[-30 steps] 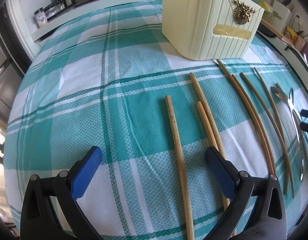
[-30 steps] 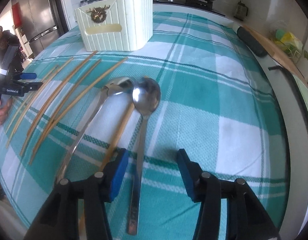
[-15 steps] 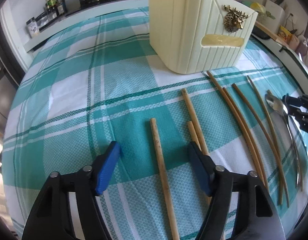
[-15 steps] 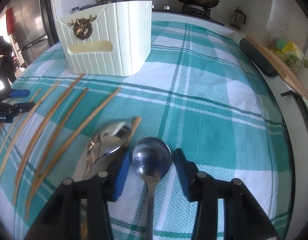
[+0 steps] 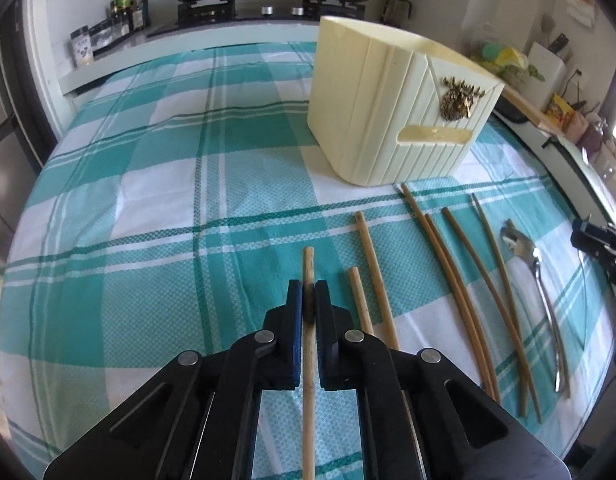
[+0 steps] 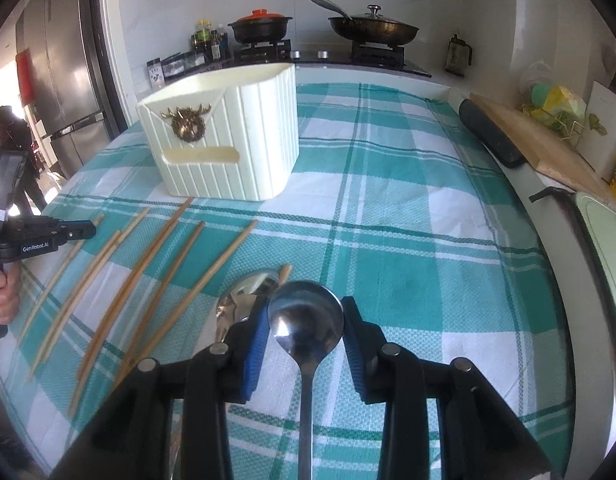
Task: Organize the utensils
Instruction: 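Lift the chopstick and spoon and lower both into the cream holder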
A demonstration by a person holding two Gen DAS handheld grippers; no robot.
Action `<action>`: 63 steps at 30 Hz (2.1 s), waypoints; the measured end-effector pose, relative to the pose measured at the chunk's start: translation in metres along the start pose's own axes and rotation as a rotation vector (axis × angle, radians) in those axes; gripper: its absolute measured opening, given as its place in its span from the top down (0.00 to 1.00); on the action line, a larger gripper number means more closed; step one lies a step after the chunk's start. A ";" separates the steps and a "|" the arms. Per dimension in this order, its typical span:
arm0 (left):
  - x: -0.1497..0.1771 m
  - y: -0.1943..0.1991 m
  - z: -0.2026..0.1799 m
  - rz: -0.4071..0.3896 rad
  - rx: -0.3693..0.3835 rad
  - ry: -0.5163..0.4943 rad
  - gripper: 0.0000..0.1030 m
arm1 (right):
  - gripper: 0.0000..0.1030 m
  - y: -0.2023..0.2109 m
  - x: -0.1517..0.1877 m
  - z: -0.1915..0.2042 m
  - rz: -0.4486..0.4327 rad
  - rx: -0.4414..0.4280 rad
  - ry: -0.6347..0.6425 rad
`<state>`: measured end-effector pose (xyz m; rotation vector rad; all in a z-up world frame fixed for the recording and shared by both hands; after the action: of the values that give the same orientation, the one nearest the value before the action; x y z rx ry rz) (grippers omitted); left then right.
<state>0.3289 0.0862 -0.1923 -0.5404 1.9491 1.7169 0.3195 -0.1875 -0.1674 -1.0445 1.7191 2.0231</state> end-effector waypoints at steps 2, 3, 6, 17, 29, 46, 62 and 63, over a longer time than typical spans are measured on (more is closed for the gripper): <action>-0.006 0.014 0.002 -0.032 0.016 0.021 0.96 | 0.65 0.012 -0.002 0.002 -0.018 -0.008 0.003; -0.009 0.021 0.002 -0.045 0.024 0.031 0.96 | 0.65 0.018 -0.003 0.003 -0.024 -0.013 0.004; -0.022 0.044 0.004 -0.095 0.049 0.058 0.96 | 0.65 0.034 -0.006 0.006 -0.042 -0.024 0.013; -0.055 0.126 -0.003 -0.276 0.100 0.083 0.97 | 0.66 0.082 -0.024 0.009 -0.131 -0.076 -0.030; -0.069 0.138 -0.012 -0.308 0.113 0.076 0.96 | 0.66 0.097 -0.049 0.007 -0.191 -0.063 -0.025; -0.126 0.162 -0.020 -0.363 0.166 0.067 0.97 | 0.66 0.115 -0.117 0.012 -0.249 -0.073 0.020; -0.284 0.139 -0.043 -0.466 0.156 0.024 0.97 | 0.66 0.072 -0.287 0.047 -0.303 -0.154 0.091; -0.289 0.128 -0.044 -0.460 0.148 0.020 0.97 | 0.66 0.064 -0.290 0.048 -0.294 -0.161 0.090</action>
<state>0.4817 0.0531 0.0858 -0.8727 1.7720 1.2748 0.4650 -0.0914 0.0779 -1.3707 1.3624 1.9738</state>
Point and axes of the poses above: each gripper's, at about its wrist camera, not at the fingertips, and y roughly against the way its jaws point, z to its left, x to its underside, the point moved 9 cm from there along -y, roughly the way its jaws point, and after that the axes turned 2 degrees about -x, right-handed, at the moved point
